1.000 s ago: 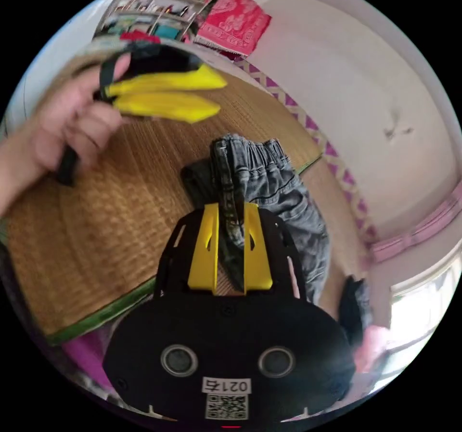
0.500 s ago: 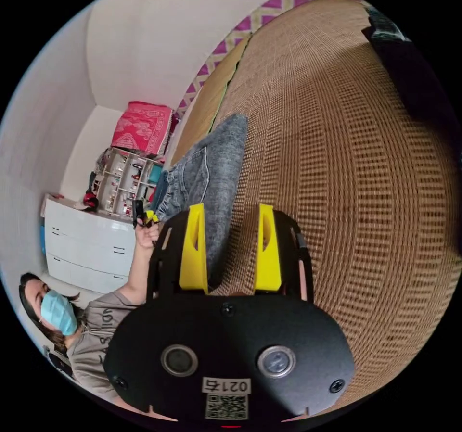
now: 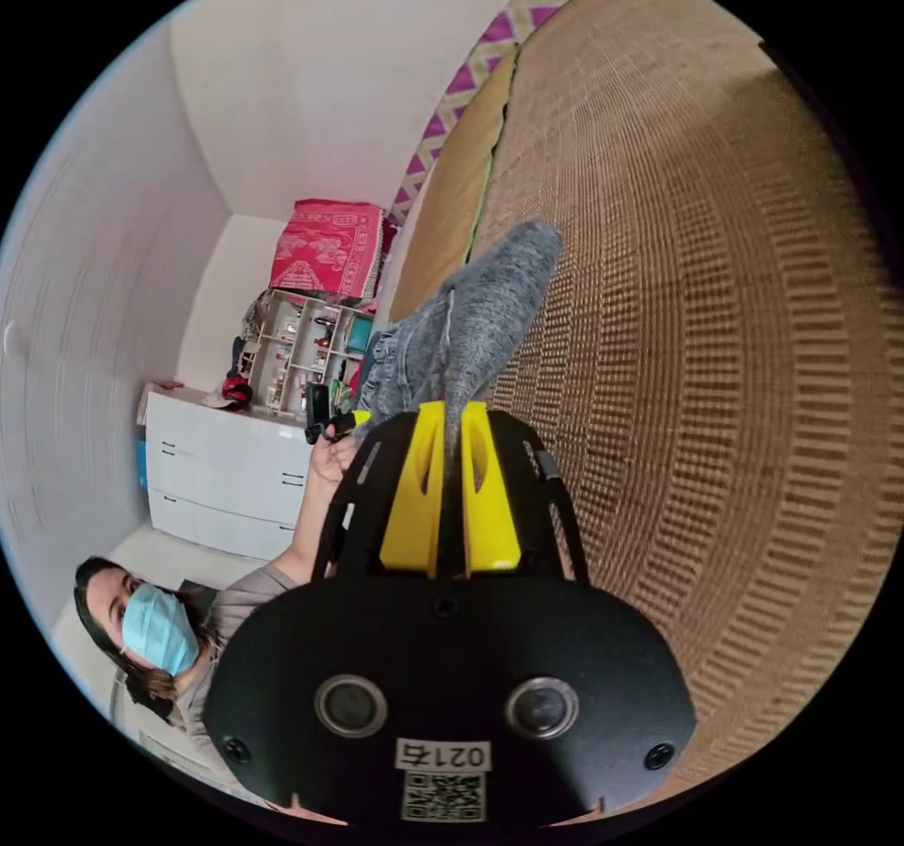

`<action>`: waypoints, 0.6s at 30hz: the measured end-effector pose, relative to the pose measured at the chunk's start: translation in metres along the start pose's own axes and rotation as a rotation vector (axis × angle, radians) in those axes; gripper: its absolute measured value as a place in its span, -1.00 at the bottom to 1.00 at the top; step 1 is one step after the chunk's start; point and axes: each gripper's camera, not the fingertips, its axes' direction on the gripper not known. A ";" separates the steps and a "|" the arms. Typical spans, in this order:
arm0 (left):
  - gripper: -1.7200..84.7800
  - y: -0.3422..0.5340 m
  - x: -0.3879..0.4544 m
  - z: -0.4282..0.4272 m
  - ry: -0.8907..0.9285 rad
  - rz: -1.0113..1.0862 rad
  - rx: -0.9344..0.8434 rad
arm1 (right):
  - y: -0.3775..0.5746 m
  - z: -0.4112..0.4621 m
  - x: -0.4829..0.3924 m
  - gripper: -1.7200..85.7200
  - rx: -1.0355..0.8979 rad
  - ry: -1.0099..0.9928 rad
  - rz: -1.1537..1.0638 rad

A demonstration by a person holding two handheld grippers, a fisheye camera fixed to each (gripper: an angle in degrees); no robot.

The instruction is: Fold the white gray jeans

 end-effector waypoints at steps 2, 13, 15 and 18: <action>-0.81 -0.028 0.048 0.029 0.023 0.060 -0.023 | 0.010 -0.047 0.006 -0.92 0.033 0.015 -0.024; -0.75 -0.252 0.276 0.303 0.150 0.304 -0.006 | 0.015 -0.455 0.005 -0.85 0.445 0.398 -0.060; -0.71 -0.267 0.264 0.335 0.120 0.237 -0.046 | 0.011 -0.495 0.017 -0.76 0.507 0.544 0.035; -0.71 -0.247 0.217 0.358 0.153 0.163 -0.095 | 0.021 -0.537 0.042 -0.69 0.513 0.829 0.189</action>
